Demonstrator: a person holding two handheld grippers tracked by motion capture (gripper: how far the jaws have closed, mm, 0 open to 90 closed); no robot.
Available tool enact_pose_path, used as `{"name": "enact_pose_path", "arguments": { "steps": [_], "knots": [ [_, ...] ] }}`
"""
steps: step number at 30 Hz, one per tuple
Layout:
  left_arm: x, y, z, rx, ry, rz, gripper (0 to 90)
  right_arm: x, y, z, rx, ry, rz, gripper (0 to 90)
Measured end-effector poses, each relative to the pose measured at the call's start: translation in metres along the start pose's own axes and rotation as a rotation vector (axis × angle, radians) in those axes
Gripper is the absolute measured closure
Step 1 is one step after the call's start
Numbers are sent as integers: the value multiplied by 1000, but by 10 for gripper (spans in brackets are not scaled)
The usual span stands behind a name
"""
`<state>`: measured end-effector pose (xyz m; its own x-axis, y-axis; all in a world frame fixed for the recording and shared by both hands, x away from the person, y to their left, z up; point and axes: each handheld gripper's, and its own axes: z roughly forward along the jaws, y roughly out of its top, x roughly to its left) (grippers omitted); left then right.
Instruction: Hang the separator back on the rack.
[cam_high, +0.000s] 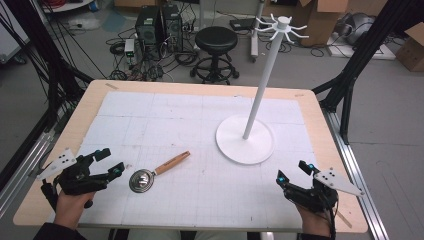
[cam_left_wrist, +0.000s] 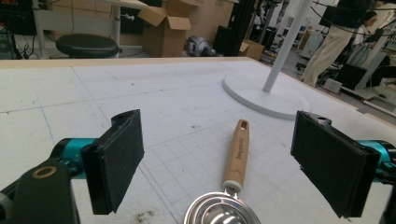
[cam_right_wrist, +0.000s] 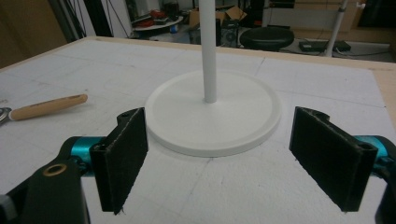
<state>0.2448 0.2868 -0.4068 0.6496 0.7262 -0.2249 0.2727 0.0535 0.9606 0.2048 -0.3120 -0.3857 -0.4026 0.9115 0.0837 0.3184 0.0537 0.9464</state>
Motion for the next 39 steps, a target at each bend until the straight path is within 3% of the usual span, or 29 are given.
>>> {"name": "enact_pose_path", "arguments": {
  "steps": [12, 14, 17, 24, 27, 31, 35, 39],
  "knots": [
    [1, 1, 0, 16, 6, 6, 182, 1, -1, 3, 10, 5, 4, 186],
    [1, 2, 2, 16, -8, 1, 208, 2, -1, 4, 16, 11, -2, 186],
    [1, 5, 8, 27, -10, -12, 187, 3, -1, 3, 25, 20, -17, 186],
    [-1, 10, 27, 46, -42, -22, 191, 1, -2, 4, 27, 31, 4, 186],
    [1, 11, 35, 76, -57, -31, 196, 2, -3, 6, 32, 37, -2, 186],
    [-2, 14, 50, 116, -77, -13, 203, 2, -3, 5, 28, 40, -2, 186],
    [-7, 14, 70, 174, -119, -10, 207, 1, -3, 4, 21, 41, 3, 186],
    [-12, 13, 93, 251, -129, 30, 193, 1, -3, 5, 30, 46, 10, 187]
  ]
}}
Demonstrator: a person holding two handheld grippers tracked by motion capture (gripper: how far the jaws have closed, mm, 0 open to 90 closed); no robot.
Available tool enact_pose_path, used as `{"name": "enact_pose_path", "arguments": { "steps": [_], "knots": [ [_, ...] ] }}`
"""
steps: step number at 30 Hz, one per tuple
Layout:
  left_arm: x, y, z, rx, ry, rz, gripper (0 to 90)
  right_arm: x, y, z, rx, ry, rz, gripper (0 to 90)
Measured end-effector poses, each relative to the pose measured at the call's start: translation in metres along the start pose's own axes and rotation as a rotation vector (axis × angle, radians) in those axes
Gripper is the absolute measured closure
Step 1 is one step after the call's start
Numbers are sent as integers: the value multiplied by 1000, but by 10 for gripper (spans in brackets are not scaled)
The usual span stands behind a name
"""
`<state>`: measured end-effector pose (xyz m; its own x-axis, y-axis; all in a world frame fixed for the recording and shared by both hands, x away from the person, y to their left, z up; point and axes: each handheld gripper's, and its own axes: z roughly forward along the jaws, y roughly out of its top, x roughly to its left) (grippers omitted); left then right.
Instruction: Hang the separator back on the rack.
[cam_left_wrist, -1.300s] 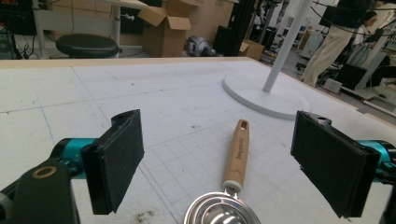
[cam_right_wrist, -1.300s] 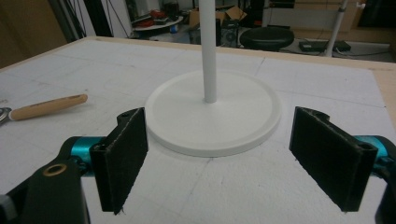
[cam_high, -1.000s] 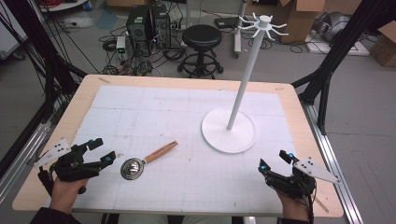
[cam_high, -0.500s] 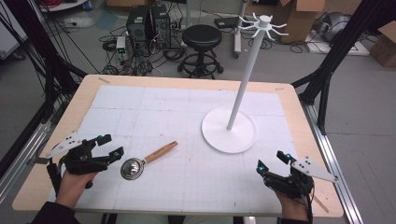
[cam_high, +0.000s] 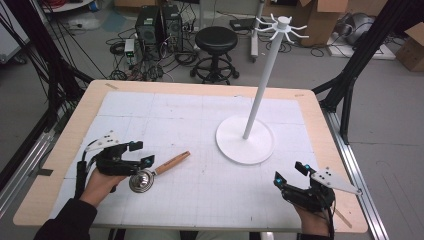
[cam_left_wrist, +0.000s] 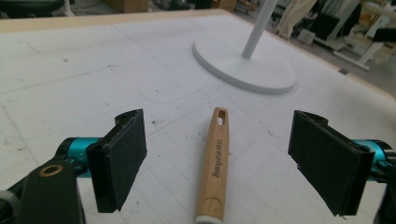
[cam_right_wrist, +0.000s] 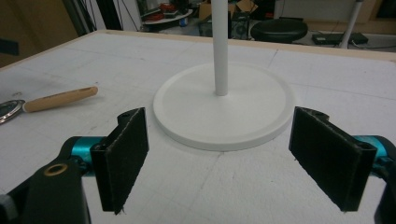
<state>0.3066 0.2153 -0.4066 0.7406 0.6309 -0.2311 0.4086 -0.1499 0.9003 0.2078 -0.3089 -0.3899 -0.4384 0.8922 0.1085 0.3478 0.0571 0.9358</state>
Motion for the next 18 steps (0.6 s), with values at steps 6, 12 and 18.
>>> {"name": "enact_pose_path", "arguments": {
  "steps": [6, 12, 18],
  "knots": [
    [-5, 7, 32, 107, -8, 47, 218, 1, 0, 0, 2, 9, -8, 189],
    [-10, 9, 57, 208, -18, 89, 299, 0, 0, 1, 0, 16, -5, 189],
    [-10, -1, 74, 307, 3, 114, 326, 0, 0, 1, 4, 24, -7, 189]
  ]
}}
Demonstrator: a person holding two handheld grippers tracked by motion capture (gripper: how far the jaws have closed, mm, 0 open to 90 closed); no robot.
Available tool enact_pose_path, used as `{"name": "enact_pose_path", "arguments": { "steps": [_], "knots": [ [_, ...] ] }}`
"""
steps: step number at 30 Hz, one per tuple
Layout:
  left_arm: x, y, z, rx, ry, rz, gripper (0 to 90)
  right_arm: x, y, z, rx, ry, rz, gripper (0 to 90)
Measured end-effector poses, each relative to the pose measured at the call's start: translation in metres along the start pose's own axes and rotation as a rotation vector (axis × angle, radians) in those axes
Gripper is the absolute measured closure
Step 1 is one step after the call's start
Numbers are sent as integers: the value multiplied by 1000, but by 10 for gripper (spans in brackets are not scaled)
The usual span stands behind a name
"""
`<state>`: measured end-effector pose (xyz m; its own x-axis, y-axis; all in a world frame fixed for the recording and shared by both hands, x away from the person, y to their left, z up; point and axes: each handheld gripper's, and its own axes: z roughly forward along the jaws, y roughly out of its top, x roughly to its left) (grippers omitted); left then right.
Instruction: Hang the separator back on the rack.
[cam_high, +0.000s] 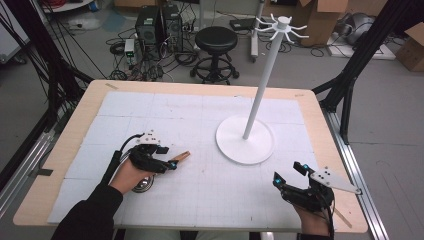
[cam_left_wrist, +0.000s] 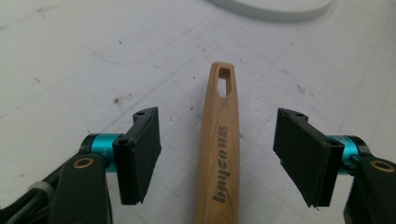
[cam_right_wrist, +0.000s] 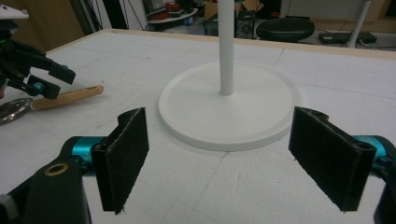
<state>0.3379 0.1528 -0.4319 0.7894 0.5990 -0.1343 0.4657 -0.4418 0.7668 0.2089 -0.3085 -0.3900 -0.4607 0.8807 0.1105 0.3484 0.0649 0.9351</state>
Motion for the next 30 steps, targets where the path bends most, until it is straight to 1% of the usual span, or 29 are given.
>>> {"name": "enact_pose_path", "arguments": {
  "steps": [2, 3, 5, 8, 10, 11, 13, 15, 17, 20, 21, 25, 26, 30],
  "knots": [
    [-1, -1, 4, 21, 4, 14, 345, 0, 0, 0, 2, 2, 3, 189],
    [-1, -1, 5, 25, 7, 13, 354, 0, 0, 0, 2, 2, 0, 189],
    [-2, -1, 7, 42, 20, 25, 361, 0, 0, 0, 2, 2, 1, 189],
    [-2, -1, 9, 55, 23, 40, 361, 0, 0, 0, 2, 2, 1, 189],
    [-3, 0, 10, 63, 33, 54, 360, 0, 0, 1, 5, 3, 3, 190],
    [-4, 1, 11, 75, 41, 63, 366, 0, 0, 1, 5, 2, 4, 190],
    [-6, 2, 12, 100, 41, 100, 434, 1, 0, 1, 7, 2, 3, 190],
    [-8, 3, 15, 127, 52, 118, 443, 1, 0, 1, 8, 3, 2, 191],
    [-9, 5, 16, 132, 57, 118, 450, 0, 0, 1, 7, 3, 0, 192],
    [-8, 8, 18, 143, 64, 114, 487, 0, 0, 1, 8, 4, 0, 193],
    [-9, 9, 18, 150, 72, 123, 496, 0, 0, 1, 7, 4, 2, 192],
    [-10, 12, 19, 156, 67, 131, 571, 0, 0, 0, 6, 5, 1, 193],
    [-10, 12, 20, 156, 63, 132, 610, 0, 0, 0, 6, 5, 1, 193],
    [-10, 12, 19, 157, 61, 121, 656, 0, 0, 0, 6, 5, 1, 194]
  ]
}}
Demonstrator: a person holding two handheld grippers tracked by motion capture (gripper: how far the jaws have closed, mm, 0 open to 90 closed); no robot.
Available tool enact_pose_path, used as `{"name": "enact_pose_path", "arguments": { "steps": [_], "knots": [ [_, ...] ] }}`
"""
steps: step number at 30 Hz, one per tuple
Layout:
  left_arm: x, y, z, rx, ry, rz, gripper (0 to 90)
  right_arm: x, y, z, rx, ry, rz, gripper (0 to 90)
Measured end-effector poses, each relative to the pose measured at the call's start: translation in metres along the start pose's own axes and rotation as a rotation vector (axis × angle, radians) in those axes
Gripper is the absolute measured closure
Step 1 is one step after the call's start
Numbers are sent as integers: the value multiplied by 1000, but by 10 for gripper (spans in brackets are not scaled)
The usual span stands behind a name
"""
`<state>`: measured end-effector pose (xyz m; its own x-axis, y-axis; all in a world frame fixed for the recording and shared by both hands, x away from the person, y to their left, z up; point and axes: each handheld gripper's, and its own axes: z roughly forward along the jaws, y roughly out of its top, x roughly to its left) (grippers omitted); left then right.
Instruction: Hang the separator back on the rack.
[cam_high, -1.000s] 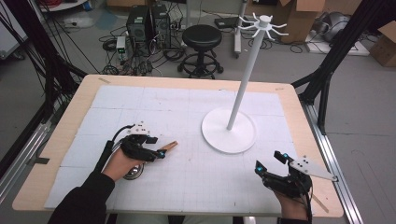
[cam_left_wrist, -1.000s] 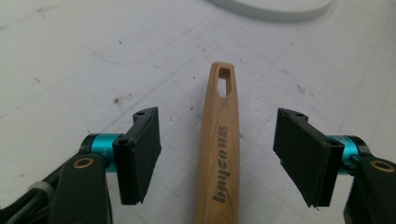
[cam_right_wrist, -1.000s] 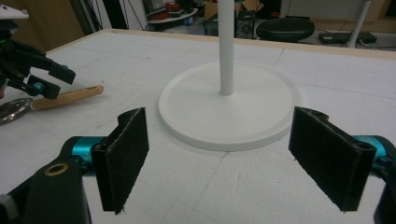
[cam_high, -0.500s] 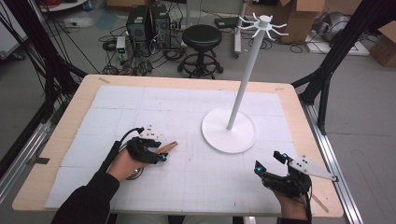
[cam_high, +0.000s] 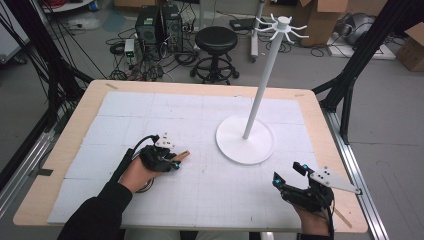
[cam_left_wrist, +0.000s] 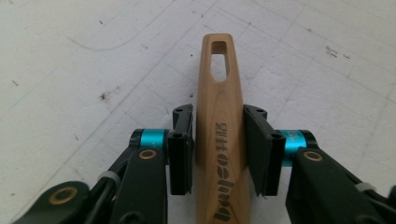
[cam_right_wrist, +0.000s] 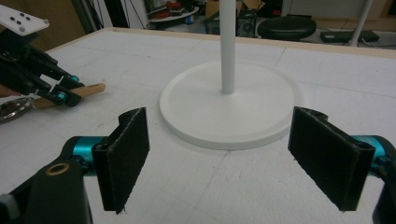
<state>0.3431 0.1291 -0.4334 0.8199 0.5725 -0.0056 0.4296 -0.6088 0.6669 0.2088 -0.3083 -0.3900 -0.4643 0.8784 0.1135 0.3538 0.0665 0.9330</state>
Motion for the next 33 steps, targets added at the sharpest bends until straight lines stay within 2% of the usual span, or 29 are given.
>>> {"name": "enact_pose_path", "arguments": {
  "steps": [4, 8, 12, 14, 21, 27, 33],
  "knots": [
    [1, 0, 0, 5, -2, -2, 667, 0, 0, 0, -2, -1, -2, 196],
    [1, 0, -1, 10, -5, -30, 672, 0, 0, 0, -3, 2, -1, 199],
    [2, 0, -8, 7, 3, -38, 673, -1, 0, 0, -5, 3, 2, 202],
    [1, 1, -15, -16, 3, -39, 674, -1, 0, 0, -4, 5, 4, 202],
    [-2, 2, -48, -175, -29, -91, 674, 1, 0, 0, -4, 15, 10, 202],
    [-9, 1, -66, -262, -54, -86, 674, 1, 1, 1, -7, 21, 5, 202],
    [-17, -2, -82, -360, -98, -93, 674, 2, 1, 2, -22, 75, 13, 201]
  ]
}}
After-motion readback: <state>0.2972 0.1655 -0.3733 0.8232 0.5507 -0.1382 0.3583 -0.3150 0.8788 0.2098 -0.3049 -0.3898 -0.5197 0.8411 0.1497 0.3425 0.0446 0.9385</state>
